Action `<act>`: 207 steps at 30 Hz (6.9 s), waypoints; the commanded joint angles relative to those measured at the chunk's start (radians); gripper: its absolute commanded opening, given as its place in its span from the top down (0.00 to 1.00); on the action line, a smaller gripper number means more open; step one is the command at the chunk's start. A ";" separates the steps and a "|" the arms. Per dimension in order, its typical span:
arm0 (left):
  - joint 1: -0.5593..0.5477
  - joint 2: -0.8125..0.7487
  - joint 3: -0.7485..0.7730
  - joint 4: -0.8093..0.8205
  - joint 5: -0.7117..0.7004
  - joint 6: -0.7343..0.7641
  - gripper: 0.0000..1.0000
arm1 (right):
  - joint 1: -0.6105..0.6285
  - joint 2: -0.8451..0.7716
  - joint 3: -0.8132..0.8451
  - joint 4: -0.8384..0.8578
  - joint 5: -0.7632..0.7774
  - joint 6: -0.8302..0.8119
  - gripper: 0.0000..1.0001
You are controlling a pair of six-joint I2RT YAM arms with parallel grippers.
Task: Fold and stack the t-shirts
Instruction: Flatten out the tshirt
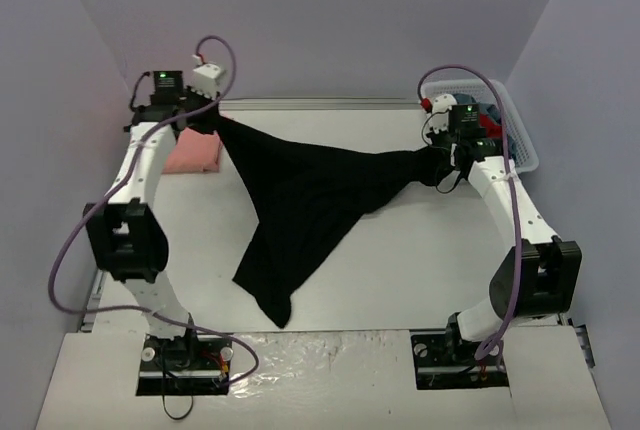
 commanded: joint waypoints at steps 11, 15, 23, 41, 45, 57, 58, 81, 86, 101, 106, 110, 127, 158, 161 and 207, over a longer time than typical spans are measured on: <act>0.159 -0.594 -0.181 -0.150 -0.127 0.126 0.98 | -0.098 0.051 0.242 -0.031 -0.026 -0.037 1.00; 0.162 -0.688 -0.249 -0.161 -0.180 0.138 0.98 | -0.103 0.048 0.240 -0.029 -0.026 -0.046 1.00; 0.207 -0.782 -0.301 -0.227 -0.148 0.081 0.98 | -0.130 -0.107 0.156 -0.058 -0.085 -0.046 1.00; 0.211 -0.901 -0.207 -0.188 -0.244 -0.106 0.98 | -0.167 -0.346 0.089 -0.098 -0.082 -0.043 1.00; 0.210 -0.920 -0.223 -0.222 -0.198 -0.097 0.98 | -0.167 -0.386 0.079 -0.130 -0.125 -0.024 1.00; 0.208 -0.755 -0.353 -0.117 -0.132 -0.081 0.97 | -0.166 -0.095 0.186 -0.112 -0.201 -0.023 1.00; 0.208 -0.735 -0.350 -0.104 -0.129 -0.080 0.98 | -0.167 -0.063 0.211 -0.112 -0.201 -0.023 1.00; 0.231 -0.861 -0.256 -0.309 -0.057 0.099 0.98 | -0.155 -0.323 0.255 -0.178 -0.280 -0.047 1.00; 0.231 -0.950 -0.352 -0.632 0.148 0.389 0.98 | -0.156 -0.429 0.050 -0.247 -0.293 -0.103 1.00; 0.230 -0.882 -0.261 -0.921 0.498 0.694 0.34 | -0.156 -0.323 -0.005 -0.245 -0.306 -0.119 1.00; 0.195 -0.842 -0.425 -0.490 0.552 0.387 0.32 | -0.155 -0.267 -0.034 -0.226 -0.352 -0.119 1.00; 0.090 -0.722 -0.434 -0.403 0.502 0.368 0.30 | -0.153 -0.228 -0.062 -0.209 -0.366 -0.116 1.00; -0.235 -0.109 -0.211 -0.083 0.216 0.330 0.35 | -0.121 -0.119 -0.129 -0.147 -0.368 -0.072 1.00; -0.387 0.450 0.328 -0.125 0.192 0.208 0.51 | 0.001 0.005 -0.160 -0.095 -0.250 -0.043 1.00; -0.395 0.468 0.363 -0.151 0.213 0.213 0.52 | 0.008 0.016 -0.160 -0.094 -0.239 -0.043 1.00; -0.418 0.395 0.440 -0.179 -0.073 0.117 0.98 | 0.021 0.022 -0.175 -0.080 -0.162 -0.046 1.00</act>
